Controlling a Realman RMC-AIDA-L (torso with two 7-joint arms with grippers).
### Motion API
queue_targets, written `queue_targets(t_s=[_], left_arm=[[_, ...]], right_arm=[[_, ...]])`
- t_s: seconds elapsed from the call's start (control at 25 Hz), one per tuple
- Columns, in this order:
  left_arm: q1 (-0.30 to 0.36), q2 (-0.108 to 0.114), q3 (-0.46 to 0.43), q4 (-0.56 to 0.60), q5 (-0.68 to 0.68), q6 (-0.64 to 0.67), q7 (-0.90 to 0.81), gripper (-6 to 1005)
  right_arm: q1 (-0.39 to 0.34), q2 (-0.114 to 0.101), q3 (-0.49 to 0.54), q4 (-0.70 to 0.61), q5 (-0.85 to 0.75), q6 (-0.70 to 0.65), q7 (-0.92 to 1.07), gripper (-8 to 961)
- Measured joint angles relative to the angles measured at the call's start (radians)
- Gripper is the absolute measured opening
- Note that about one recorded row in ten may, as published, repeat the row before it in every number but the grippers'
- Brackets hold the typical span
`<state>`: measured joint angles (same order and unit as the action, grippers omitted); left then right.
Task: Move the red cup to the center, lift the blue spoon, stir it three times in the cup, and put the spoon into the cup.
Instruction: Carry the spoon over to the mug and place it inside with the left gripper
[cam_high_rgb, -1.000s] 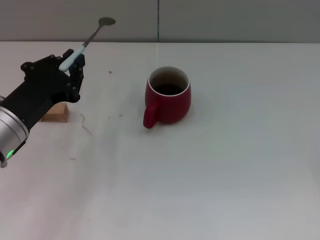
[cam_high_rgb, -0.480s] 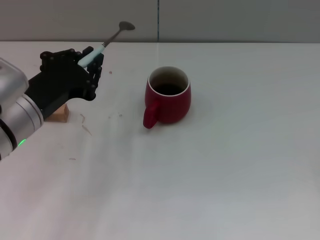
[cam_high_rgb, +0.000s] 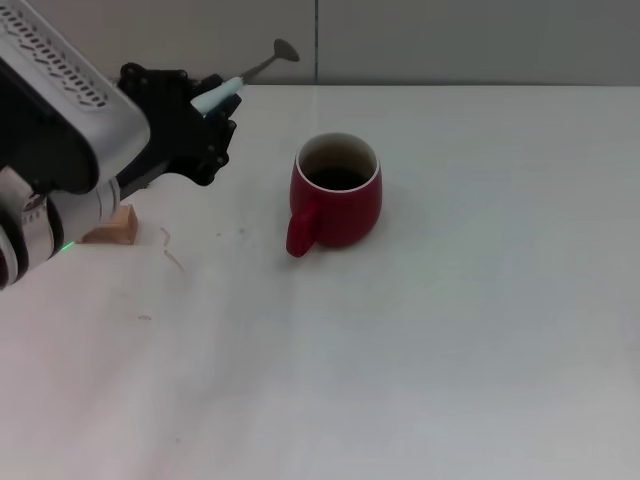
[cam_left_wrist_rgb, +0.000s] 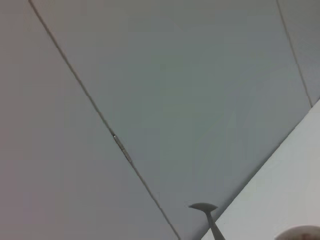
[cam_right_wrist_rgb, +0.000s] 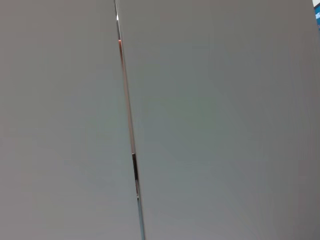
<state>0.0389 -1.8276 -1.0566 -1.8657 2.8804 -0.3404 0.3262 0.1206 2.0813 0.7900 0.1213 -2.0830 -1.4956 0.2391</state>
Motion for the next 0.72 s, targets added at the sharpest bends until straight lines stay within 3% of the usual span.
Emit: queue_targets(t_s=[0.12, 0.16, 0.24, 0.32, 0.4, 0.6, 0.68, 0.72], left_arm=[[-0.051, -0.047, -0.049, -0.016, -0.033, -0.12, 0.104, 174], [-0.051, -0.047, -0.049, -0.016, -0.033, -0.12, 0.104, 175], [-0.076, -0.065, -0.074, -0.021, -0.091, -0.17, 0.183, 175], [-0.095, -0.099, -0.126, -0.02, -0.203, -0.221, 0.315, 175], [-0.097, -0.11, -0.141, -0.018, -0.225, -0.234, 0.353, 175], [-0.117, -0.2, -0.278, -0.016, -0.33, -0.383, 0.564, 176], [-0.137, -0.224, -0.37, -0.014, -0.433, -0.474, 0.677, 176], [-0.137, -0.224, -0.37, -0.014, -0.433, -0.474, 0.677, 176]], right_arm=[[-0.002, 0.0, 0.0, 0.0, 0.0, 0.0, 0.0, 834], [-0.002, 0.0, 0.0, 0.0, 0.0, 0.0, 0.0, 834], [-0.004, 0.0, 0.0, 0.0, 0.0, 0.0, 0.0, 834], [-0.005, 0.0, 0.0, 0.0, 0.0, 0.0, 0.0, 834], [-0.006, 0.0, 0.0, 0.0, 0.0, 0.002, 0.0, 834], [-0.006, 0.0, 0.0, 0.0, 0.0, 0.003, 0.0, 834], [-0.006, 0.0, 0.0, 0.0, 0.0, 0.005, 0.0, 834], [-0.006, 0.0, 0.0, 0.0, 0.0, 0.005, 0.0, 834]])
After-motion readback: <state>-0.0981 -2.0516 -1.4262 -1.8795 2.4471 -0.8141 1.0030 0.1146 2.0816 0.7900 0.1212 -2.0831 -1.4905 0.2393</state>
